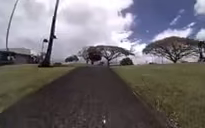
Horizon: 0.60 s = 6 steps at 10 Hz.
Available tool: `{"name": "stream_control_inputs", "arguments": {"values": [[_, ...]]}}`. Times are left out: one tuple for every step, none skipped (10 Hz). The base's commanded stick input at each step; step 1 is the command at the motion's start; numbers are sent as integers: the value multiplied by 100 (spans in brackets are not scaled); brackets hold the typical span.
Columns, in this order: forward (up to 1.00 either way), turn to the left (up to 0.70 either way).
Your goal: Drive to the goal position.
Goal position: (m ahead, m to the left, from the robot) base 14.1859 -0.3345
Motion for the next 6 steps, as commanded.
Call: {"name": "stream_control_inputs", "arguments": {"values": [[70, 0], [70, 0], [70, 0], [70, 0], [70, 0], [70, 0]]}}
